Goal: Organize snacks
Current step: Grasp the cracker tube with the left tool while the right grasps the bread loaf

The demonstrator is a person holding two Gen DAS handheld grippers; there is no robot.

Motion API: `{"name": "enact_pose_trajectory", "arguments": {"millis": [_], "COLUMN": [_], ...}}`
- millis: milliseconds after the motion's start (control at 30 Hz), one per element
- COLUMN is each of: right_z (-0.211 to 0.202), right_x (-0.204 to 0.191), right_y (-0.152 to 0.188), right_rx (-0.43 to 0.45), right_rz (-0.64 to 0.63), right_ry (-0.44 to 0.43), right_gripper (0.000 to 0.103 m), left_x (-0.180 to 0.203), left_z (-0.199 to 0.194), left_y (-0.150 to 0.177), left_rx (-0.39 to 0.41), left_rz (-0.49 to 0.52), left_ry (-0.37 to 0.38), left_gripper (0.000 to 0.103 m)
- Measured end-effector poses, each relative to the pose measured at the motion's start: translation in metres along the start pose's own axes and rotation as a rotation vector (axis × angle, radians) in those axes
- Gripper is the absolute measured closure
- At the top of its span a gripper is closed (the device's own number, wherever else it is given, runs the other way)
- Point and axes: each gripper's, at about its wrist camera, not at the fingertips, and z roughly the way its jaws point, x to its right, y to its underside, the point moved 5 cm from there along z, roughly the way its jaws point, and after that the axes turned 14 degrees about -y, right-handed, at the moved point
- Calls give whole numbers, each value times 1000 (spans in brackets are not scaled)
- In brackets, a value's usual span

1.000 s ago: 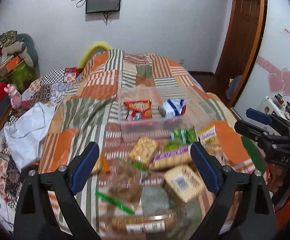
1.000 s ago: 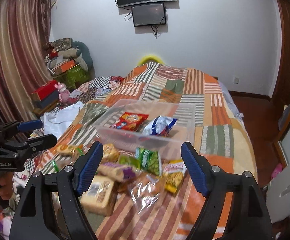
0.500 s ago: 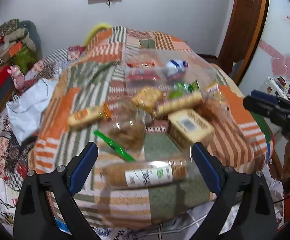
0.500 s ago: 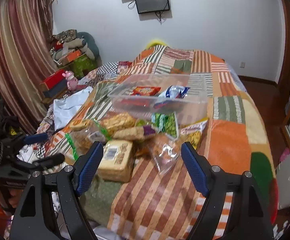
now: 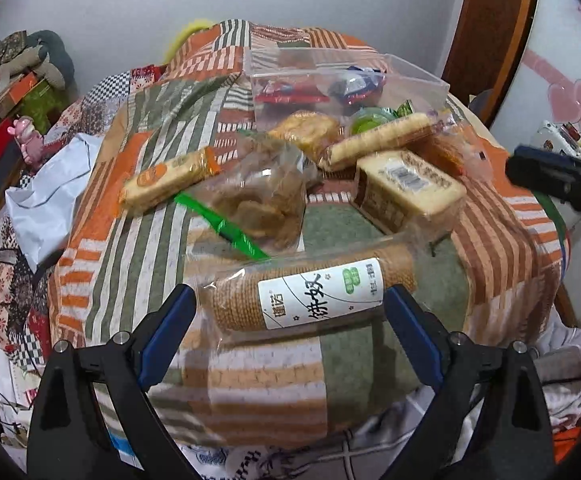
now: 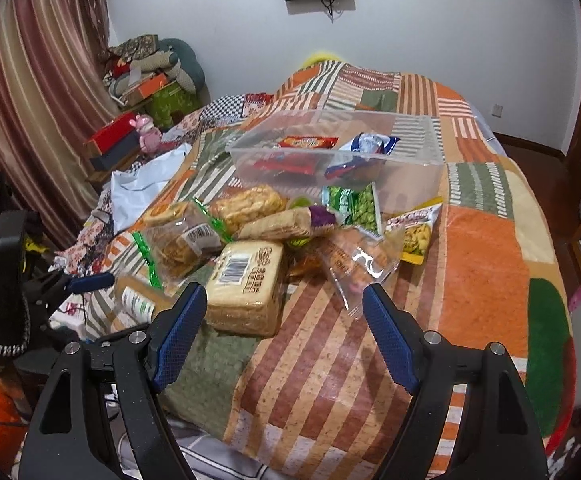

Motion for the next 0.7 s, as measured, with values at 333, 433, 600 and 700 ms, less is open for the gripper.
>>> {"name": "enact_pose_trajectory", "arguments": {"millis": [333, 433, 600, 700], "right_z": [5, 9, 22, 31], "right_x": [9, 8, -3, -13], "right_y": [3, 4, 4, 4], "right_rx": [-30, -41, -66, -79], "right_rz": [41, 41, 19, -3], "right_ry": [-12, -21, -39, -48], "right_gripper": [25, 25, 25, 25], "left_x": [29, 27, 10, -2], "left_z": [16, 23, 20, 18], "left_y": [-11, -2, 3, 4], "left_rx": [-7, -37, -26, -16], "left_rz": [113, 105, 58, 31], "left_ry": [69, 77, 99, 88], "left_gripper": [5, 11, 41, 61]}}
